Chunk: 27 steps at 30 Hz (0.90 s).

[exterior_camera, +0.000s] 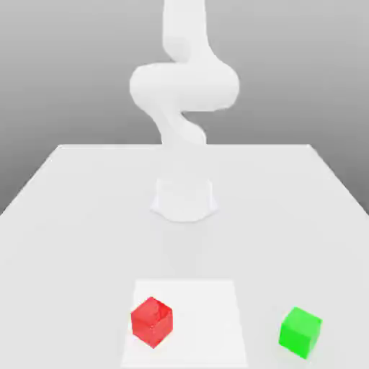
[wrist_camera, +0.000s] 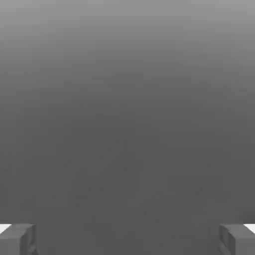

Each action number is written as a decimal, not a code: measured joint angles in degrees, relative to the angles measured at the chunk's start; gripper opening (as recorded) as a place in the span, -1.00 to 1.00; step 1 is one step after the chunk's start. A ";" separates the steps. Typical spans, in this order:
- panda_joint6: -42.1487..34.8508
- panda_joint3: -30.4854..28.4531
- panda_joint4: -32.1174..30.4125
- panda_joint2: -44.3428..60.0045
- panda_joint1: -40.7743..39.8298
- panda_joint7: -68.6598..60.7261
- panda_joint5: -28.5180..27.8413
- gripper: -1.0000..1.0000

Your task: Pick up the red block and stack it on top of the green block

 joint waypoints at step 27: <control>29.86 1.80 -14.93 56.16 -8.87 28.81 -2.18 0.00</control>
